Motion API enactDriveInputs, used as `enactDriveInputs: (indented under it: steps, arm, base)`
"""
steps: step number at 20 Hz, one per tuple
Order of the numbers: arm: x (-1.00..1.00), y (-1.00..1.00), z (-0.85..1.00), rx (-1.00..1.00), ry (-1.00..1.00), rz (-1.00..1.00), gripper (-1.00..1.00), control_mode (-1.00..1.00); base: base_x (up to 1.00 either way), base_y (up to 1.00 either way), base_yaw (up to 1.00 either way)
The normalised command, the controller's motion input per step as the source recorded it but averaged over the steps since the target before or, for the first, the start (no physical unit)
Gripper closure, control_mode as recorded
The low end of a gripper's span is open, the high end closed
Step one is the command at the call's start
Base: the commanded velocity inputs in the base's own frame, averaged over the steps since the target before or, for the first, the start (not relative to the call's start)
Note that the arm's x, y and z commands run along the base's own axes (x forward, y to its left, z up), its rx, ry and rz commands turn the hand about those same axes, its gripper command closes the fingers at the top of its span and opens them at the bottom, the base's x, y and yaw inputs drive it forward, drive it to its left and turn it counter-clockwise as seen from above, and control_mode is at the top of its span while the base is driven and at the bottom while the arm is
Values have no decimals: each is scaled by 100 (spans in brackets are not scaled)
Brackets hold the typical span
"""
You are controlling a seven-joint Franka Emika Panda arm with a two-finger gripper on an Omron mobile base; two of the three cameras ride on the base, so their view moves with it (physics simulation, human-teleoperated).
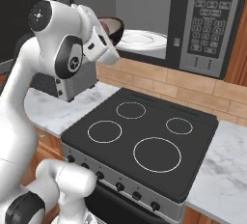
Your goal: Place the bowl containing the onion and squash in the microwave. Close the microwave door and press the start button to microwave the meal.
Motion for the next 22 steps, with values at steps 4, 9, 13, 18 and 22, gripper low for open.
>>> enactDriveInputs:
  steps: [4, 9, 13, 18, 22]
  arm:
    - [45, -19, 5, 0, 7, -4, 100, -100]
    - [42, -11, 0, 0, 5, 0, 100, -100]
    - [49, -16, 0, 3, 3, -1, 100, -100]
    - [52, -19, 0, 11, 0, -8, 100, -100]
    - [54, -21, 0, 11, 0, -12, 100, -100]
  base:
    - [0, 0, 0]
    - [0, 0, 0]
    - [0, 0, 0]
    - [0, 0, 0]
    - [0, 0, 0]
